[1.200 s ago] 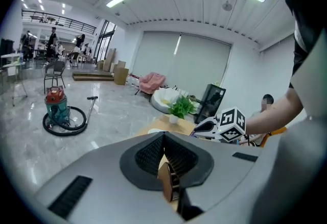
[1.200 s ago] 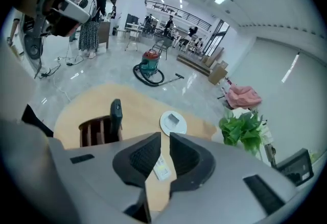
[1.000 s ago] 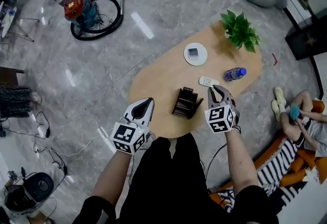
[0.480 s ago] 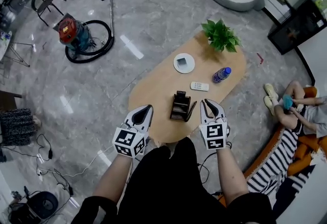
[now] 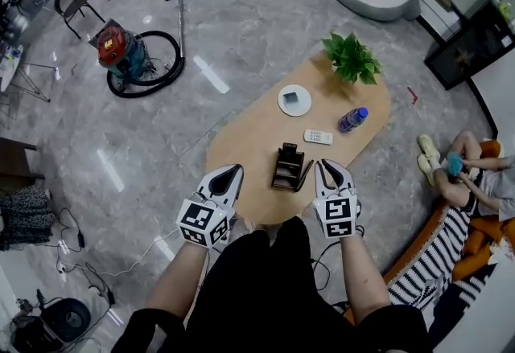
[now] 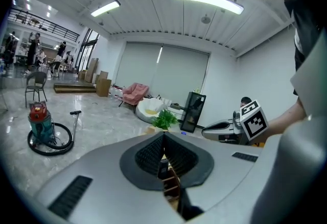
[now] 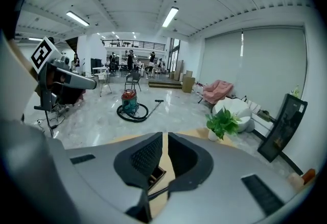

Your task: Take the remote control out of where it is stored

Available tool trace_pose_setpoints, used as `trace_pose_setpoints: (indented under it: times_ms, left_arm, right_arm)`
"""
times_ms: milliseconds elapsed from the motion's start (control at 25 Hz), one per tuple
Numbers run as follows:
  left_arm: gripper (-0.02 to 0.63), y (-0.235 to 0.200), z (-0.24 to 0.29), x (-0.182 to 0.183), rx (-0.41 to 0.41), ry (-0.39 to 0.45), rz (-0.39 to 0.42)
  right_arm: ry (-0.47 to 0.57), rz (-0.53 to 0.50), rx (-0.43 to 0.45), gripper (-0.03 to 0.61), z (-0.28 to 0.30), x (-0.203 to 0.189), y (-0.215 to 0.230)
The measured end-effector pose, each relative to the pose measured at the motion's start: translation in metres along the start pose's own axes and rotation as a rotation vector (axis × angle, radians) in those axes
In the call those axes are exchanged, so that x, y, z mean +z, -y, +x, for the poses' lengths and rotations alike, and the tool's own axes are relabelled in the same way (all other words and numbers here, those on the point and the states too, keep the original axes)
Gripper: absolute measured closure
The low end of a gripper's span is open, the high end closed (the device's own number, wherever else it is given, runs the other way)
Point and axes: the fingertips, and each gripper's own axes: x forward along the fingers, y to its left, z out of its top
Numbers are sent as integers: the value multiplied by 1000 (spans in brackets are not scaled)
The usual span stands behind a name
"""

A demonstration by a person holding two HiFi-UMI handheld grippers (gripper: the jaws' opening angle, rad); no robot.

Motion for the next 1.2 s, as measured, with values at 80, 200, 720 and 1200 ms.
trace_pose_setpoints:
  times_ms: [80, 200, 720, 1200]
  left_arm:
    - [607, -1, 1, -3, 9, -11, 10]
    - [607, -3, 3, -3, 16, -14, 7]
    - [606, 1, 41, -28, -45, -131, 24]
    - [488, 15, 122, -76, -183, -331, 173]
  right_arm:
    - [-5, -5, 4, 537, 1, -2, 0]
    - [-11, -8, 10, 537, 2, -3, 0]
    - [-45, 31, 22, 537, 11, -25, 11]
    - [-100, 11, 43, 537, 13, -54, 32]
